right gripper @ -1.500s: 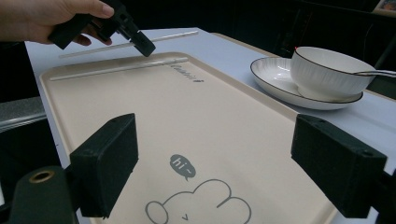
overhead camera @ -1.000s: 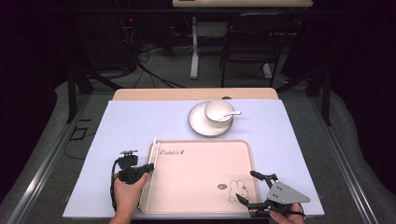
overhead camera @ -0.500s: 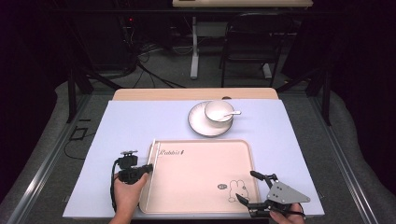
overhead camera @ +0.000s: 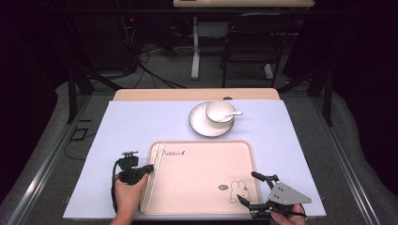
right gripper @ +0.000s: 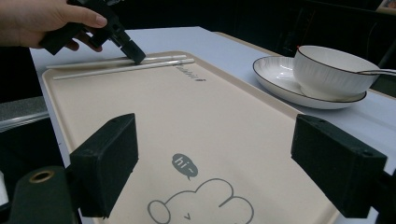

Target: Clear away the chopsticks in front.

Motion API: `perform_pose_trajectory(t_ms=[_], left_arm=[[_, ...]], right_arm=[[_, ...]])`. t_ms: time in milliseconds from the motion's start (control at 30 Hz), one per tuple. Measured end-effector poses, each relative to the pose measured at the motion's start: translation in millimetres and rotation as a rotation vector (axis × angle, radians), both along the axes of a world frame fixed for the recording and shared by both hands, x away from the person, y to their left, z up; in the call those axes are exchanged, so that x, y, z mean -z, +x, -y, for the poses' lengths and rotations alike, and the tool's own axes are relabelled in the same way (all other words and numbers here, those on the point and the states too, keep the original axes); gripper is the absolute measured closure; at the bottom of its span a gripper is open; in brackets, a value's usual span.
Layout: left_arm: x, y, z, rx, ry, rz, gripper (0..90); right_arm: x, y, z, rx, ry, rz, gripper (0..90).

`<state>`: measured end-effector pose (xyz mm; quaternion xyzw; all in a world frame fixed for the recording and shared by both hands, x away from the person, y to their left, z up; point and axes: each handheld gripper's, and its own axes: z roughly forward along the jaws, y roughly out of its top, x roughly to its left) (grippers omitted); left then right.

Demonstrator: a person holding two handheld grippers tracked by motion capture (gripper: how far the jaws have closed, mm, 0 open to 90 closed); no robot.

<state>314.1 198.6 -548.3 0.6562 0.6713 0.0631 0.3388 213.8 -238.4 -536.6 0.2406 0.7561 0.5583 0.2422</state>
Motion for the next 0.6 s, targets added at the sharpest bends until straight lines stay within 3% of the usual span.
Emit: perform_pose_trajectory(t_ms=[600], left_arm=[[1.6,6.1,2.7,0.006,-0.037,0.000,83.9]], right_arm=[[0.1,0.0,-0.6,-0.004,-0.002,-0.001,14.5]])
